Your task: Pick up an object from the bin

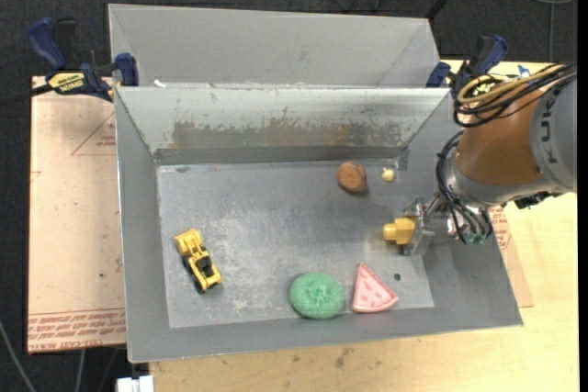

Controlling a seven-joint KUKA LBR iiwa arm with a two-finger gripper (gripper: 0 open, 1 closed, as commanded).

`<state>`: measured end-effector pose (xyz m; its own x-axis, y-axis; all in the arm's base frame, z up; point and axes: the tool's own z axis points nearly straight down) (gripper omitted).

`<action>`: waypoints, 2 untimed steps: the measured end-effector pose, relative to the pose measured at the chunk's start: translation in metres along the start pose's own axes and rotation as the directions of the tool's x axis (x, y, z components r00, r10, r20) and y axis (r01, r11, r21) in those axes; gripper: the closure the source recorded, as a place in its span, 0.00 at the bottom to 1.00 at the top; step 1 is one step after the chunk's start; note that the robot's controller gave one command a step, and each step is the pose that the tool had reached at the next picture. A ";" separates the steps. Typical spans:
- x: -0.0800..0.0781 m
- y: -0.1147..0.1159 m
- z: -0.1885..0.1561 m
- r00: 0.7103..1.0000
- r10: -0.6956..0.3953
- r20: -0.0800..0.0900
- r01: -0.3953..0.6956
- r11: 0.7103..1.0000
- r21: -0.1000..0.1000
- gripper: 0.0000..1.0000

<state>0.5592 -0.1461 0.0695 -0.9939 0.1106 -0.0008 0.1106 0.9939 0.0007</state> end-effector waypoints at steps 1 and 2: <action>0.000 0.000 0.000 1.000 -0.001 0.000 0.001 1.000 0.000 1.00; 0.025 0.015 -0.046 1.000 -0.001 -0.007 0.001 1.000 -0.001 1.00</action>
Offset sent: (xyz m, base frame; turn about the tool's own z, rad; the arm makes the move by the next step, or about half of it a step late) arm -0.0293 0.0229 0.0684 -0.0004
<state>0.5362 -0.1288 0.1155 -0.9940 0.1093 0.0063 0.1093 0.9940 0.0017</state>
